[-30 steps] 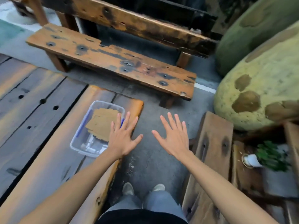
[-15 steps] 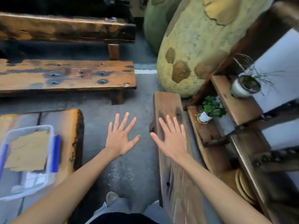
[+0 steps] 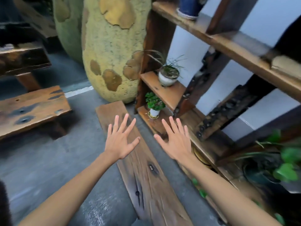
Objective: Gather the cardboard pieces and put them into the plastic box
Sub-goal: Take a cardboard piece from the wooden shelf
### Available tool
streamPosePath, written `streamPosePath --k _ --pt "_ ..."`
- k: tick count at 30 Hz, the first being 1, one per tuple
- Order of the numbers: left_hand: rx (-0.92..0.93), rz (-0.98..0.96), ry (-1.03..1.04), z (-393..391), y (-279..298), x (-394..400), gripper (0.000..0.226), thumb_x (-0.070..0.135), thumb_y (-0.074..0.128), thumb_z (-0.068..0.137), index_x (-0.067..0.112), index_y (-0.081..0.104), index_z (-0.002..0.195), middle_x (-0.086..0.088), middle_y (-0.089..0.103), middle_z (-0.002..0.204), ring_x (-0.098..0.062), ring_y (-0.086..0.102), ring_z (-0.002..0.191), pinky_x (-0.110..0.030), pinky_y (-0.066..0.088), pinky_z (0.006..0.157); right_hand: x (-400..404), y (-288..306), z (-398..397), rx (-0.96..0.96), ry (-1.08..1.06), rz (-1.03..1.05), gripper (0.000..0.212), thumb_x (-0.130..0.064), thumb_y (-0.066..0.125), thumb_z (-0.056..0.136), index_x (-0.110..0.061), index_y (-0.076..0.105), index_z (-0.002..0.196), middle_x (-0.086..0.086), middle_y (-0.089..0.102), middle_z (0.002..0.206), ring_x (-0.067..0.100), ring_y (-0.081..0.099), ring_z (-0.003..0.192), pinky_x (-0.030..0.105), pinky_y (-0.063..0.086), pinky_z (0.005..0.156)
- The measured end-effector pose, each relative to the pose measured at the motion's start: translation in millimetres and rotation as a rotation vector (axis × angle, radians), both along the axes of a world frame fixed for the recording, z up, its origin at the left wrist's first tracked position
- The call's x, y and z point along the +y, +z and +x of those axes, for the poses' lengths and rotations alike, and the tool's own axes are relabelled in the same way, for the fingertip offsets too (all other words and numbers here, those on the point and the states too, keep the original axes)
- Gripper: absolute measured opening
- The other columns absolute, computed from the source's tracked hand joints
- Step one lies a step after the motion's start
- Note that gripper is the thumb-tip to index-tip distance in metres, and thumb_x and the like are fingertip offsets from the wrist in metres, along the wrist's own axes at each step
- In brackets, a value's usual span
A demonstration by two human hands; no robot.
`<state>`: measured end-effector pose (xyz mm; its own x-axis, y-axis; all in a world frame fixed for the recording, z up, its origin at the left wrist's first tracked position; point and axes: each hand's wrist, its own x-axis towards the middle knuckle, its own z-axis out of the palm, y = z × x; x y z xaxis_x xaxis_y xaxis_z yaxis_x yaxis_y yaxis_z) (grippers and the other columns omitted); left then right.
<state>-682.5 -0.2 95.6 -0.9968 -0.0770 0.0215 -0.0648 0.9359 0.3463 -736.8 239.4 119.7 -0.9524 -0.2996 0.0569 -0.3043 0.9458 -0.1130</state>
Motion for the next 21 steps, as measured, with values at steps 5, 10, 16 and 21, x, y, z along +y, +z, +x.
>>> streamPosePath --k 5,10,16,21 --pt "0.078 -0.048 -0.184 -51 31 56 0.084 0.076 0.018 0.084 0.040 0.013 0.159 0.005 -0.006 0.170 -0.032 -0.010 0.156 -0.057 0.010 0.122 69 29 -7 0.094 -0.146 -0.004 0.079 -0.082 0.022 0.090 -0.041 0.027 0.158 -0.006 0.020 0.169 0.021 0.010 0.157 0.049 0.012 0.125" --pt "0.159 -0.081 -0.346 -94 65 119 0.083 0.075 0.022 0.085 0.040 0.014 0.159 0.003 -0.002 0.171 -0.034 -0.006 0.156 -0.058 0.013 0.121 133 66 -6 0.164 -0.270 -0.009 0.078 -0.080 0.024 0.092 -0.040 0.025 0.158 -0.007 0.016 0.169 0.020 0.006 0.157 0.048 0.011 0.125" --pt "0.279 -0.106 -0.512 -140 117 193 0.082 0.073 0.024 0.086 0.039 0.011 0.160 0.003 -0.004 0.171 -0.034 -0.008 0.156 -0.059 0.013 0.121 201 118 -13 0.229 -0.392 -0.041 0.075 -0.077 0.025 0.095 -0.040 0.021 0.160 -0.006 0.009 0.170 0.020 0.002 0.158 0.047 0.014 0.125" --pt "0.382 -0.103 -0.609 -179 174 243 0.082 0.067 0.030 0.087 0.035 0.012 0.161 0.001 -0.003 0.171 -0.034 -0.006 0.156 -0.059 0.011 0.121 247 182 -35 0.241 -0.367 -0.282 0.066 -0.054 0.042 0.103 -0.034 0.018 0.161 -0.005 0.008 0.171 0.018 0.005 0.157 0.045 0.024 0.123"
